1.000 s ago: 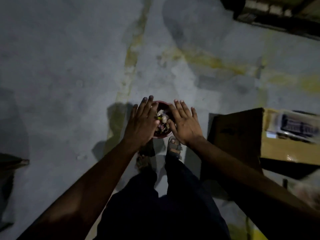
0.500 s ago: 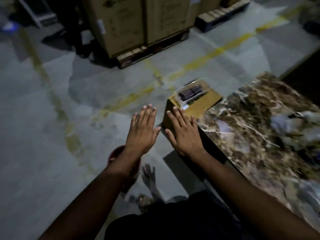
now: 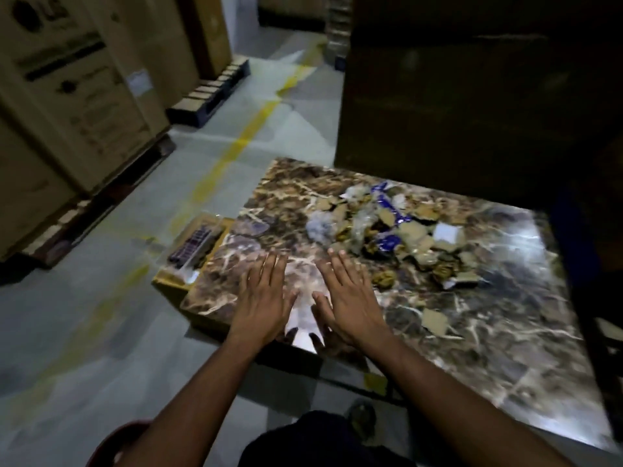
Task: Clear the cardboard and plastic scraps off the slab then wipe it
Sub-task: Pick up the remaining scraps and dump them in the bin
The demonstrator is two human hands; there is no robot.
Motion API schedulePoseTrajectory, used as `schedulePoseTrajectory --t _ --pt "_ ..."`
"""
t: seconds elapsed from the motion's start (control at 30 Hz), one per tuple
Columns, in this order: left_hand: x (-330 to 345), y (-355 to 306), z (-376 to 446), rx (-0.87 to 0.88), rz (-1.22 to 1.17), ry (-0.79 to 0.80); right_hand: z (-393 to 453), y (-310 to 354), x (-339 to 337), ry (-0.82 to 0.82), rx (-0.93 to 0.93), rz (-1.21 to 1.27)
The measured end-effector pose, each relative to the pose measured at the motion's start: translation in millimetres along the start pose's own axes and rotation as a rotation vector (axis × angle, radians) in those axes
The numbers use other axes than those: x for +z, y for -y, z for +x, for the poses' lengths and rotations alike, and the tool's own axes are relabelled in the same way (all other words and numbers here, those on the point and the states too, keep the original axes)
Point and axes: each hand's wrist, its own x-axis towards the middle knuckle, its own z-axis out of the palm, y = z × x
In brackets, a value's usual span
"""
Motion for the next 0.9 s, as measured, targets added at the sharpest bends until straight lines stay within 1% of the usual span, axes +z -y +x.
schedulePoseTrajectory --t 0.1,0.2,0.27,0.33,0.43,0.5,0.53,0.57,0.67,0.77,0.9 --pt "23 -62 26 0.047 -0.051 0.021 -12 -64 -9 0.01 0.088 0.029" --pt "52 -111 43 0.109 -0.073 0.086 -23 -117 -17 0.005 0.182 0.068" --pt "67 -137 50 0.165 -0.072 0.175 -34 -151 -19 0.001 0.258 0.079" --pt "77 -154 52 0.222 -0.061 0.293 -48 -184 -19 0.03 0.369 0.108" --pt "92 -163 47 0.253 0.01 0.457 -73 -228 -18 0.179 0.541 0.231" --pt "101 -164 43 0.253 0.036 0.498 -90 -244 -12 0.33 0.562 0.291" --pt "104 -165 42 0.252 0.032 0.503 -97 -248 -6 0.377 0.557 0.309" --pt "108 -166 43 0.255 0.013 0.512 -102 -248 1 0.388 0.554 0.329" --pt "114 -172 53 0.263 -0.098 0.537 -97 -243 21 0.301 0.551 0.365" --pt "120 -179 70 0.251 -0.193 0.506 -73 -232 27 0.186 0.563 0.395" --pt "127 -183 90 0.192 -0.308 0.465 -46 -220 30 0.092 0.572 0.444"
